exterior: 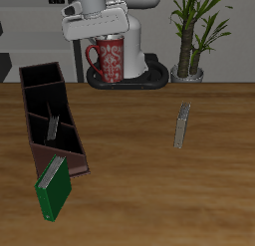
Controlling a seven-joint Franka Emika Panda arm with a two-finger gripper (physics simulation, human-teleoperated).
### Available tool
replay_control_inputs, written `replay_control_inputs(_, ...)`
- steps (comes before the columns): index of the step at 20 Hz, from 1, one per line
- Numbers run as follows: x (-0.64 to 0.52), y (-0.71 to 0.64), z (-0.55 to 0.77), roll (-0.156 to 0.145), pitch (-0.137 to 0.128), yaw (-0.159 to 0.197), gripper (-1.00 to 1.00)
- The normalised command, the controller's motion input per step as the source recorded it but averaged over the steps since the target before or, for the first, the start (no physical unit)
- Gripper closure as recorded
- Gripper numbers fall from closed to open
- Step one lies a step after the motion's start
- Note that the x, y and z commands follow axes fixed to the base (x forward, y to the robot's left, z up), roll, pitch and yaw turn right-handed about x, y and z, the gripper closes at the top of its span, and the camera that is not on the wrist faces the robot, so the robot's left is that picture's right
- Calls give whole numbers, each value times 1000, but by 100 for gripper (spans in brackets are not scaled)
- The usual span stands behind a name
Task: Place the black book into the right desk caddy's left compartment and place the red mug into the right desk caddy's right compartment
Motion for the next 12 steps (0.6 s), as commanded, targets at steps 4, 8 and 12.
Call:
replay_control_inputs(4,-255,-259,24,19,9,-22,100)
replay_control_inputs(8,-227,-309,0,13,16,1,100)
replay_control_inputs(12,-171,-337,58,-16,-10,7,100)
